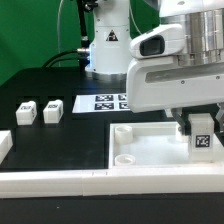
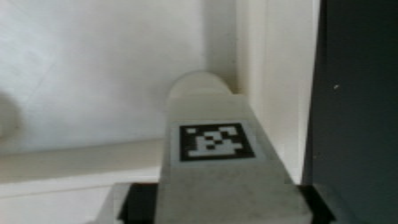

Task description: Assemble one leg

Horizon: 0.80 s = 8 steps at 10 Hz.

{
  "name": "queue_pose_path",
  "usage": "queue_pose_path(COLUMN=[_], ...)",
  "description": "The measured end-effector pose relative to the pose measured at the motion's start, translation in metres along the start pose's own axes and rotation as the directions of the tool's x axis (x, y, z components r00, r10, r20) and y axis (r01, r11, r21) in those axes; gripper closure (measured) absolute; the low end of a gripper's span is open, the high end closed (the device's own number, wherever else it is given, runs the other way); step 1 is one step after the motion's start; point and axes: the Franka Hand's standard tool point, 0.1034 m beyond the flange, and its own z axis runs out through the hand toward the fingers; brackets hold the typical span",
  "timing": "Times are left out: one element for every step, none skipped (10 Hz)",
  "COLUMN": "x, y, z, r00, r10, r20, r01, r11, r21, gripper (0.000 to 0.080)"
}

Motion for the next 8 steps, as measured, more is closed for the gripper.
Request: queue_pose_path(x=[0.0001,0.0001,0.0001,0.0002,-0.0024,-0.0038,-0.0041,-0.0045], y=[0.0005,0.0008,0.0013,0.0018,0.0026,0.0022,0.0018,0.0018], z=[0.0000,0.0000,0.0001,0.0003,0.0015,0.0018,0.0020,0.0022], r00=[1.000,1.000,0.997,0.979,0.932,0.886,0.833,0.729], r10=[0.023,0.019,0.083,0.201,0.360,0.463,0.553,0.685], r20=[0.000,0.000,0.000,-0.006,-0.030,-0.028,-0.025,-0.017], r01=[-0.023,-0.019,-0.083,-0.201,-0.360,-0.462,-0.553,-0.684], r11=[1.000,1.000,0.997,0.980,0.933,0.887,0.833,0.729], r21=[-0.001,-0.001,0.000,0.003,0.011,0.018,0.023,0.029], gripper=[0.0503,0.0503,0.0503,0.0503,0.0503,0.0503,0.0502,0.0502])
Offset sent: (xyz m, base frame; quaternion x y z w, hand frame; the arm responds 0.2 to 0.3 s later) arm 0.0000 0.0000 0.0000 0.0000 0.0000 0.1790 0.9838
